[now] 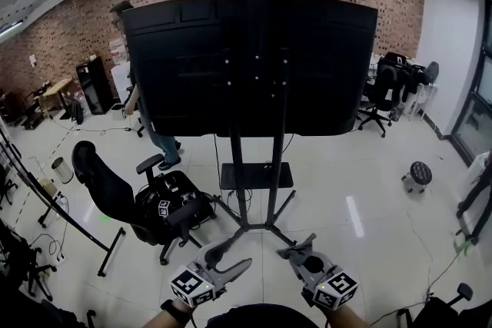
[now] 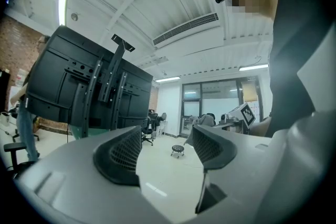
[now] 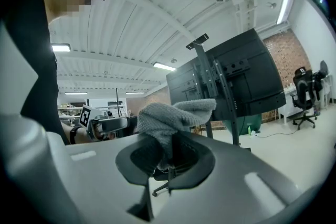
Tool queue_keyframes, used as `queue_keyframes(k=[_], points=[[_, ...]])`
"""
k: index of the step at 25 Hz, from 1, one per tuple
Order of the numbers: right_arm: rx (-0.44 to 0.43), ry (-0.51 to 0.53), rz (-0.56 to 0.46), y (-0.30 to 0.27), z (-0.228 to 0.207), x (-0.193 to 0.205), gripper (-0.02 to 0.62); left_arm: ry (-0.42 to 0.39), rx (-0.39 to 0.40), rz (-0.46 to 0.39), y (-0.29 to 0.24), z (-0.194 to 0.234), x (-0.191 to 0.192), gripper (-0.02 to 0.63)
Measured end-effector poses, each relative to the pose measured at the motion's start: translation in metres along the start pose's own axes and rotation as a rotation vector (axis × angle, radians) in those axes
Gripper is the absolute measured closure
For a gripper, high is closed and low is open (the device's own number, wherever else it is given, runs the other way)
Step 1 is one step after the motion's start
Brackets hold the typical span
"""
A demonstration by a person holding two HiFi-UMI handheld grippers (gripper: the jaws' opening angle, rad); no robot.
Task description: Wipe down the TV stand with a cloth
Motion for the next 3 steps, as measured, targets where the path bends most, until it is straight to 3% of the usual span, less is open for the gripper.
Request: queue_keyframes(k=[3], points=[[-0.009, 0.008, -0.004, -0.0013, 0.0039, -0.0024, 0.569, -0.008, -0.001, 0.000, 0.0030, -0.0003, 0.0034, 0.278]])
Point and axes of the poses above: the fingertips, and each gripper's own axes: y backward along the fingers, z to its left, x out of its underside, the point moved 9 cm from there along y, backward along the fingers, and after that the axes turned 2 degrees about z, right-handed, at the moved point
